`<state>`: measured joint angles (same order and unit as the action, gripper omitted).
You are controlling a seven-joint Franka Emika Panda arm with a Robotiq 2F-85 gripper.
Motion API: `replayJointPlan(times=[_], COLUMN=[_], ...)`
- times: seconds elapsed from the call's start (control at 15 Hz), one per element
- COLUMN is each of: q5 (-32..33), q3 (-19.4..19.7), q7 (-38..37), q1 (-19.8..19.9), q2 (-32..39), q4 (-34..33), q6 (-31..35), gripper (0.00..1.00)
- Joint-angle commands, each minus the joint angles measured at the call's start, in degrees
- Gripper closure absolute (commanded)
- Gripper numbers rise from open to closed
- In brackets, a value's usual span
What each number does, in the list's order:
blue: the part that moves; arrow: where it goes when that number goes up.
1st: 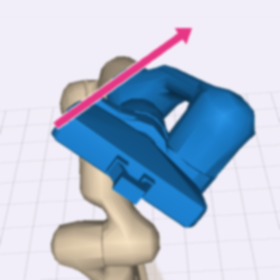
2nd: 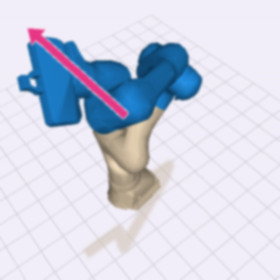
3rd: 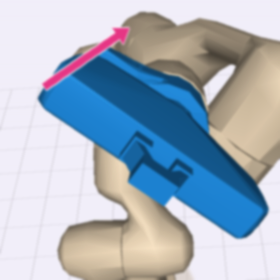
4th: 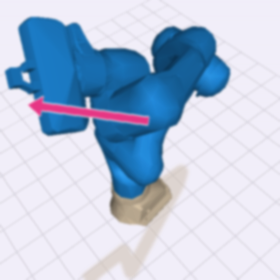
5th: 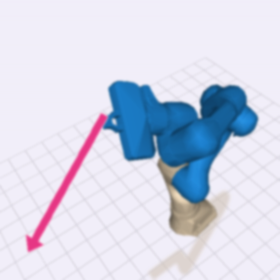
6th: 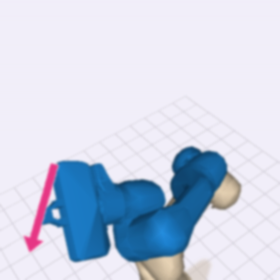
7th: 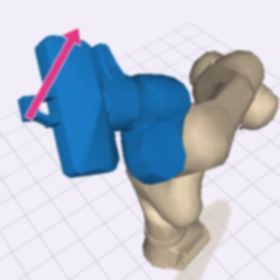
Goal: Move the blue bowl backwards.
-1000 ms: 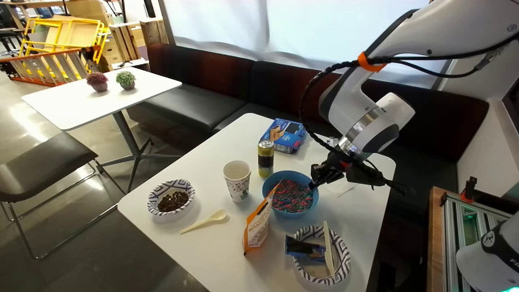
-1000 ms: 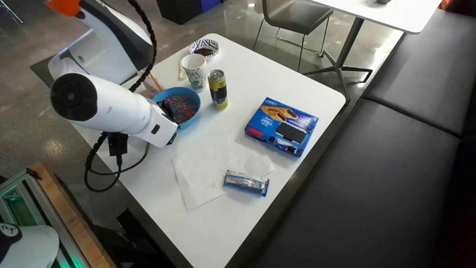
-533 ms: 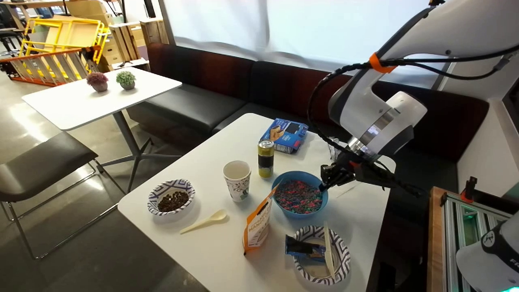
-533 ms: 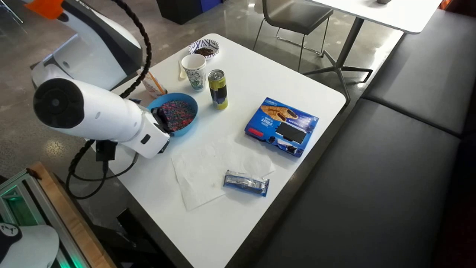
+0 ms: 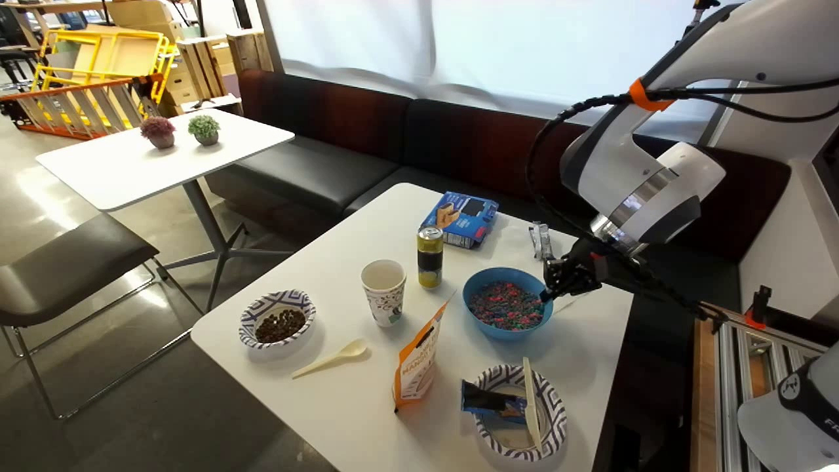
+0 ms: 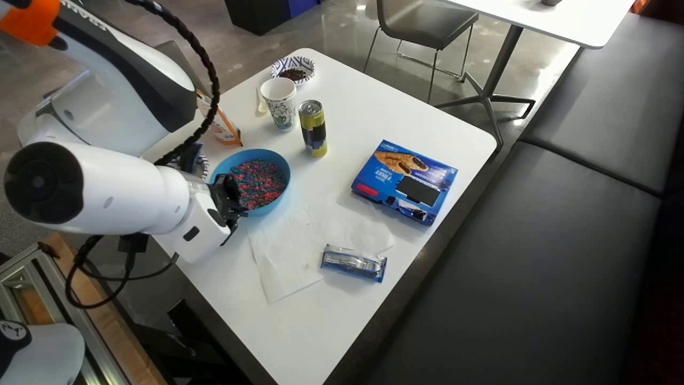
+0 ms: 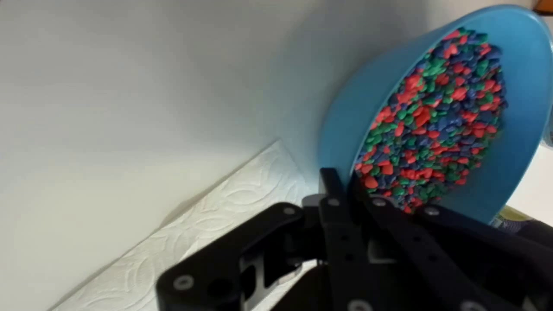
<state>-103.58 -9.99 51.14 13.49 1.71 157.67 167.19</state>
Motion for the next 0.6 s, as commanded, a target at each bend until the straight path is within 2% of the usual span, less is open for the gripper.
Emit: replayJointPlan(times=[0.0, 0.53], q5=[-2.11, -3.44], q3=[0.89, 1.39], q7=[-0.74, 0.14], q1=[1.25, 2.11], q2=[-2.87, -5.47], q4=[-0.08, 0.52], q6=[-2.66, -1.47], gripper=[0.99, 0.99])
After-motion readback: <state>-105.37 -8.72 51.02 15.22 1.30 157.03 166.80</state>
